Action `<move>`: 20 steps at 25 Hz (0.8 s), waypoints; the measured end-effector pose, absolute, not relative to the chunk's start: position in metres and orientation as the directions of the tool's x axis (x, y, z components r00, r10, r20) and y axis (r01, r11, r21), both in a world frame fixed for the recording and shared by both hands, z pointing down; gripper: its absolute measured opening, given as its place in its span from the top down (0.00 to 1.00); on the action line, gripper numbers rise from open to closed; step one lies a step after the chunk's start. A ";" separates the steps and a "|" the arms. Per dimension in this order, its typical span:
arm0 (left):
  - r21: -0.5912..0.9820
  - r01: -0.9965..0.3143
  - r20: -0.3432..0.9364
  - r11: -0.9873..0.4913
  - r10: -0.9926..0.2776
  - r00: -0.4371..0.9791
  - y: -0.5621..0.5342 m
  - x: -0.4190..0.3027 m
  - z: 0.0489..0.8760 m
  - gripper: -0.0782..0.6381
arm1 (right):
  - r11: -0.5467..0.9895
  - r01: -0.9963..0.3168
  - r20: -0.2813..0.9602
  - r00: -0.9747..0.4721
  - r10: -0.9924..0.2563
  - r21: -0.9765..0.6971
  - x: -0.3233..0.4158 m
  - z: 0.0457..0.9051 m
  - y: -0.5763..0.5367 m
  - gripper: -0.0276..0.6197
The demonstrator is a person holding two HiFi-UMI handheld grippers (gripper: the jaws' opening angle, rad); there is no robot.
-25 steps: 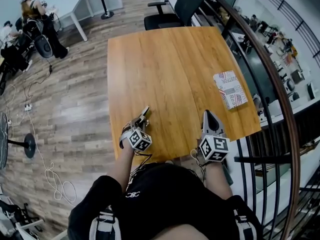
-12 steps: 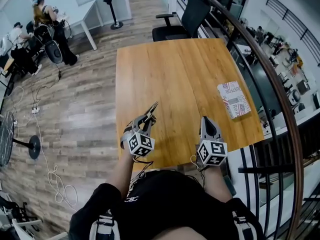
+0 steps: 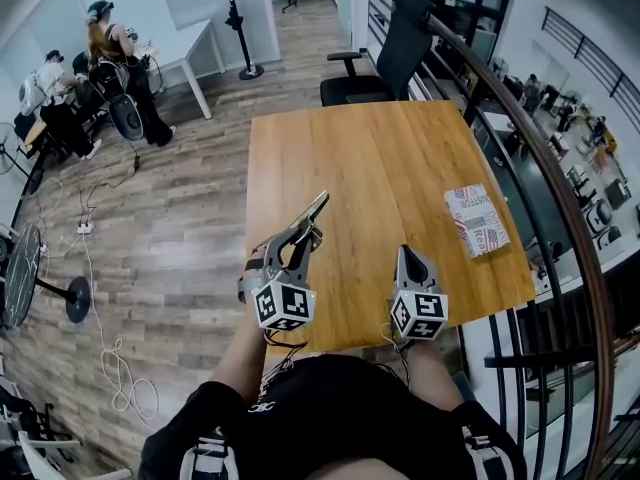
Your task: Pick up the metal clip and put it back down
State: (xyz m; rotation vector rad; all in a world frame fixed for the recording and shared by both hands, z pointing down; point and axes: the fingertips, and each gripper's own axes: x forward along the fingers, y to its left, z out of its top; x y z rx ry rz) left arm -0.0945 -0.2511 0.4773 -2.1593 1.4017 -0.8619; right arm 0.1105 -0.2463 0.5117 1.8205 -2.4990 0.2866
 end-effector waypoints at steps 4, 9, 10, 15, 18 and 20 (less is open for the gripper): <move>-0.673 -0.638 0.241 -0.375 -0.926 0.290 -0.247 -0.101 0.460 0.76 | 0.302 -0.944 0.135 -0.319 -0.938 -0.135 0.104 0.511 -0.249 0.93; -0.690 -0.624 0.229 -0.367 -0.928 0.293 -0.244 -0.104 0.457 0.76 | 0.311 -0.941 0.135 -0.328 -0.935 -0.132 0.099 0.513 -0.250 0.93; -0.690 -0.623 0.231 -0.367 -0.928 0.291 -0.243 -0.104 0.457 0.76 | 0.312 -0.941 0.135 -0.329 -0.935 -0.132 0.099 0.513 -0.249 0.93; -0.688 -0.610 0.274 -0.393 -0.919 0.283 -0.244 -0.105 0.475 0.76 | 0.303 -0.945 0.138 -0.319 -0.938 -0.127 0.100 0.514 -0.245 0.93; -0.686 -0.591 0.320 -0.424 -0.906 0.278 -0.247 -0.105 0.495 0.76 | 0.290 -0.949 0.141 -0.305 -0.942 -0.120 0.104 0.513 -0.241 0.93; -0.685 -0.578 0.351 -0.444 -0.896 0.273 -0.249 -0.104 0.510 0.76 | 0.275 -0.954 0.142 -0.290 -0.946 -0.116 0.109 0.512 -0.238 0.93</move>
